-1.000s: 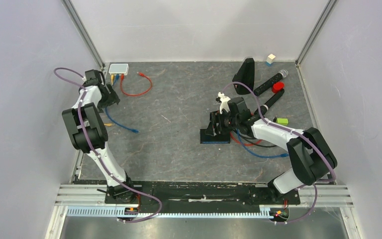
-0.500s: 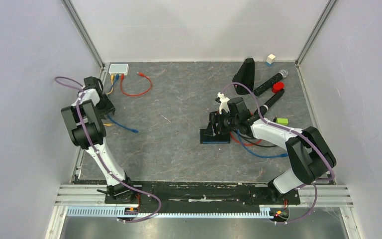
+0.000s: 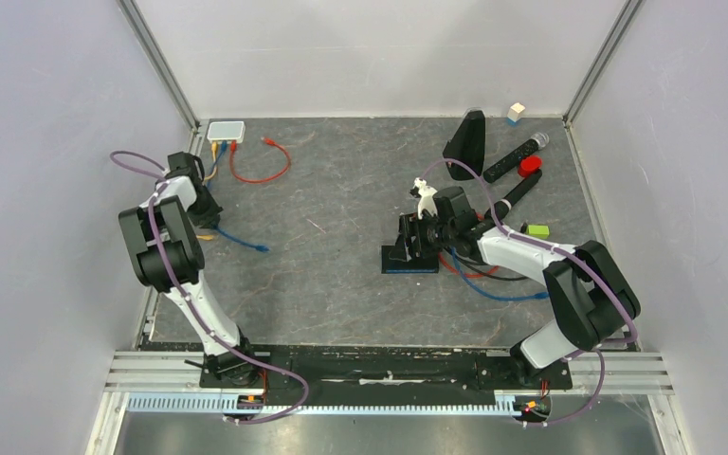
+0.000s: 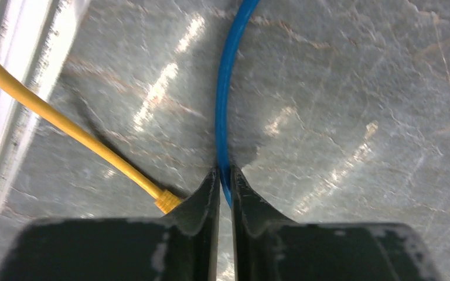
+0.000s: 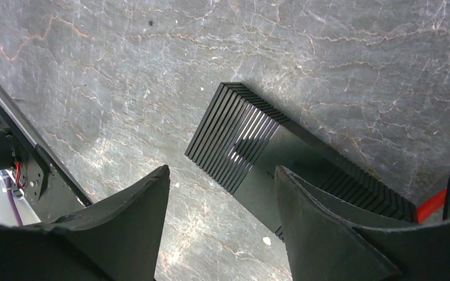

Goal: Pull the plug from the switch port
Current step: Move the switch port to the center of the board.

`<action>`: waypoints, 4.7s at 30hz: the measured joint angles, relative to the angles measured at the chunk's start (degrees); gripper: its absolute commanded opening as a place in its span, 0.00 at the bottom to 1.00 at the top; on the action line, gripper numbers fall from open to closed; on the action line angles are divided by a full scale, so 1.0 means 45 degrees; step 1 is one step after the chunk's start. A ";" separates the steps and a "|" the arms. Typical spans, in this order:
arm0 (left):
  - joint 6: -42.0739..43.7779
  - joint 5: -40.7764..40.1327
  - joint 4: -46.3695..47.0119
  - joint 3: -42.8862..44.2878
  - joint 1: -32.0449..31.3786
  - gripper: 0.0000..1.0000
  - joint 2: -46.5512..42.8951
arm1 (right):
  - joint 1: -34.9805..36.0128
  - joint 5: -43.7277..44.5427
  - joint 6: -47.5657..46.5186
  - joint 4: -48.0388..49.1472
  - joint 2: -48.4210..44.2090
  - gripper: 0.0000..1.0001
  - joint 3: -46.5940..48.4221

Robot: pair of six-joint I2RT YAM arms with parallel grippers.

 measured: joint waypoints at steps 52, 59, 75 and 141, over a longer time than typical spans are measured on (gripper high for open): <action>-0.1365 0.2725 -0.2395 -0.1515 -0.4206 0.84 -0.8029 | 0.1234 0.0185 -0.0733 -0.1413 0.3109 0.76 0.5775; -0.1360 0.2594 -0.1880 -0.1127 -0.2035 0.85 -0.5712 | 0.2239 0.1010 -0.1219 -0.2482 0.6674 0.76 1.1132; -0.1826 0.4561 0.0423 -0.5212 -0.1923 0.80 -0.5644 | 0.2793 0.1282 -0.2613 -0.1549 1.2784 0.92 1.8175; -0.1642 0.4585 -0.1175 -0.5629 -0.1933 0.85 -0.7694 | 0.6465 -0.0393 -0.2511 0.1617 0.2924 0.72 0.2200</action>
